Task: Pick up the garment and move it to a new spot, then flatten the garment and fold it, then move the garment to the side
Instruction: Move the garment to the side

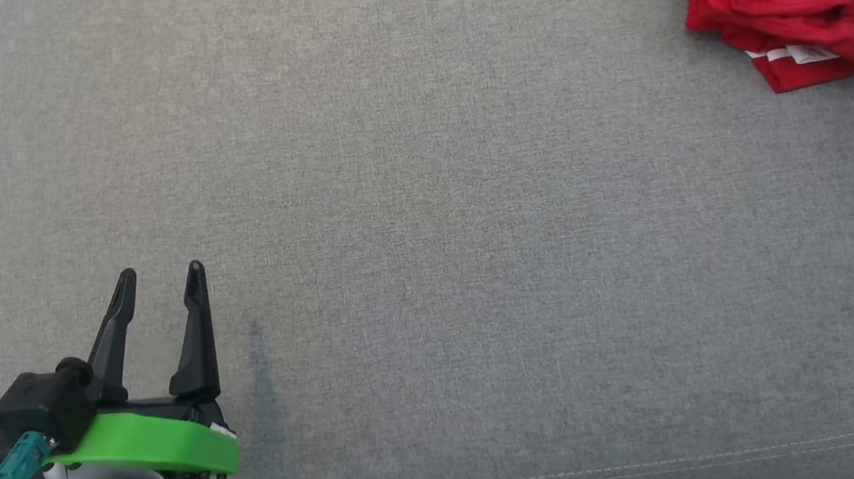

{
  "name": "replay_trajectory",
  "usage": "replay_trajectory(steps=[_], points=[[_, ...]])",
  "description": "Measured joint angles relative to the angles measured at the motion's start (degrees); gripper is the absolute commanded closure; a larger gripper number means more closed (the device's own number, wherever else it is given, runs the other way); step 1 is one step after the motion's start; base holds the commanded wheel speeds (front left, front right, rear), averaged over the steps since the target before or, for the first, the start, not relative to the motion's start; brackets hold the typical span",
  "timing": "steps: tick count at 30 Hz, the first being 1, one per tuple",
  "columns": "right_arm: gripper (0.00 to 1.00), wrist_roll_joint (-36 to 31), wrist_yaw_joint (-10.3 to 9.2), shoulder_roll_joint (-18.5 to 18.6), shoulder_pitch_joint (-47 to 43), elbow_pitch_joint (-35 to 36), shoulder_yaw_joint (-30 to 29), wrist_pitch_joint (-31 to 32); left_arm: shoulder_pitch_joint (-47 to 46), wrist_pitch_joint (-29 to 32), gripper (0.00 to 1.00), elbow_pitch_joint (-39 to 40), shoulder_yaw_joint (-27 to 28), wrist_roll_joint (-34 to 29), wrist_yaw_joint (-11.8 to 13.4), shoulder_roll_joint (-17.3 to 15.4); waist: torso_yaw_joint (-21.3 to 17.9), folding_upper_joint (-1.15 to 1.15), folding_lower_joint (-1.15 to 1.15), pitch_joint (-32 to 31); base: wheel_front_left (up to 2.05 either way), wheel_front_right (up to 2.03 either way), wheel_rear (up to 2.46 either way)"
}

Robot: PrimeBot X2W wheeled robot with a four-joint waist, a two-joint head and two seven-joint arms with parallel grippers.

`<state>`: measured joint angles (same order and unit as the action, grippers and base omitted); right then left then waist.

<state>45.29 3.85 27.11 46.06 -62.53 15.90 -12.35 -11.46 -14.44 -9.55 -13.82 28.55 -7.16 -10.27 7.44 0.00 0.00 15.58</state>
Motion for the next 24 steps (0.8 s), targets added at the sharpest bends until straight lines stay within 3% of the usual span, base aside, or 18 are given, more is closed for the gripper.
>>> replay_trajectory(steps=[5, 15, 24], points=[[0.00, -1.36, -0.30, -0.73, -0.55, 2.23, 0.69, -1.52, 0.05, 0.00, 0.00, -0.66, 1.32, 0.00, 0.00, 0.11, -0.75, 0.00, 0.00, -2.13, 0.00, 0.00, 0.00], [0.00, -6.20, 1.12, -4.41, -1.29, 12.01, 3.98, -2.26, 0.97, 0.00, 0.00, -1.18, 4.22, -0.09, 0.00, 0.16, -3.23, 0.00, 0.00, -6.65, 0.00, 0.00, 0.00], [0.00, -11.03, 0.08, -6.44, -8.27, 25.09, 2.65, -2.24, 3.91, 0.00, 0.00, -1.44, 6.27, -0.79, -0.16, 0.43, -6.56, 0.00, 0.00, -10.87, 0.00, 0.00, 0.00]])
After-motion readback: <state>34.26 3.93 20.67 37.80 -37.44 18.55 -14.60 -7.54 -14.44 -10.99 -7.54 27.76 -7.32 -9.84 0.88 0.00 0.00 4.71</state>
